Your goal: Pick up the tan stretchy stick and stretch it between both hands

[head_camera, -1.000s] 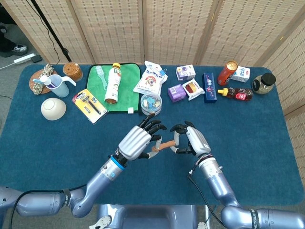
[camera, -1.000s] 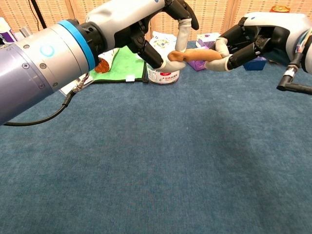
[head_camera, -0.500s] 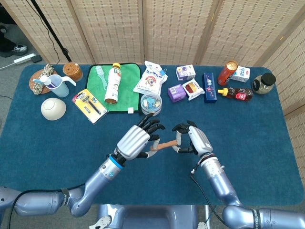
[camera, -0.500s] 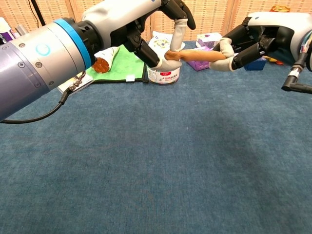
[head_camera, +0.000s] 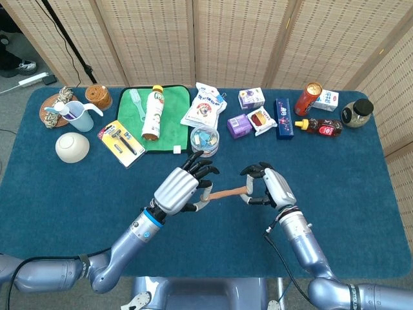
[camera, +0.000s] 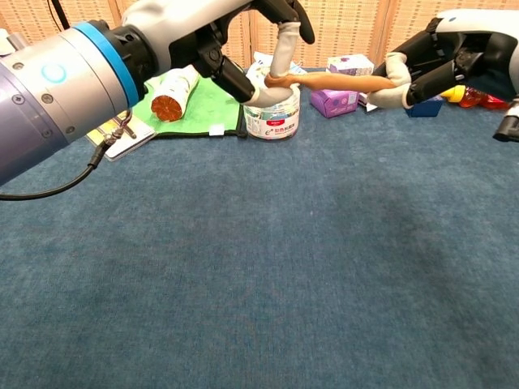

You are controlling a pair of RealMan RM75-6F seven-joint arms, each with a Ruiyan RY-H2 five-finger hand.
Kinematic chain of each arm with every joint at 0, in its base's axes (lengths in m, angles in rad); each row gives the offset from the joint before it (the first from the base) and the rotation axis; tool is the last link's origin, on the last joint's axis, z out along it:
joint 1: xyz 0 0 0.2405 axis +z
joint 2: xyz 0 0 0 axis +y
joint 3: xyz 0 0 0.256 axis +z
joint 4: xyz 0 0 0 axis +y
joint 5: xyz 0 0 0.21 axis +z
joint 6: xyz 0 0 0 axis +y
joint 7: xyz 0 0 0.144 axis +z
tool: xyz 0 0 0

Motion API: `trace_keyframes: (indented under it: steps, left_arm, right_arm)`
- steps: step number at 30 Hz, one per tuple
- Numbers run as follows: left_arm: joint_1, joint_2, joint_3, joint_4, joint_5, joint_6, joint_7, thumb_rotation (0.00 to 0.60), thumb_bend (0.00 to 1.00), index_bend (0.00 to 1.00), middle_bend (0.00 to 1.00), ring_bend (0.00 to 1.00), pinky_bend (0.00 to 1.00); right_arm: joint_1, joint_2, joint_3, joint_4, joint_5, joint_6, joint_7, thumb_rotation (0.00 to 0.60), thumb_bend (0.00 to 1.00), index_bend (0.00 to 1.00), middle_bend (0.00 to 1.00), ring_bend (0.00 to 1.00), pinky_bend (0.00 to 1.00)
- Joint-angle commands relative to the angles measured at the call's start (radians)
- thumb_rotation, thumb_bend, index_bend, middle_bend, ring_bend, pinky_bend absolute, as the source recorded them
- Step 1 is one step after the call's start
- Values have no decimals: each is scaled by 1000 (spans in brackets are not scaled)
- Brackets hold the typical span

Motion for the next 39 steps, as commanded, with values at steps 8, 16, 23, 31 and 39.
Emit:
trace_keyframes:
  steps: [8,16,23,31,39]
  left_arm:
    - [12,29,3,-11,8,11,-17,600,481,859,303,167,27]
    - [32,69,12,-29,27,29,-41,600,483,860,303,167,28]
    - [57,117,23,-42,49,52,-72,600,484,860,303,167,28]
    - [86,183,32,-74,65,71,-94,600,475,860,303,166,28]
    - [115,267,45,-125,60,72,-71,600,455,826,297,156,28]
  right_arm:
    - [-12,22,-8,17,-4,-19,21,600,383,757,354,304,70]
    - [-23,35,-17,39,-3,-32,37,600,383,757,358,306,71]
    - [-38,55,-20,53,-12,-39,59,600,382,757,359,310,76]
    - [-51,78,-31,61,-15,-59,74,600,383,757,359,311,77]
    - [-63,102,-48,73,-11,-85,84,600,383,758,359,312,77]
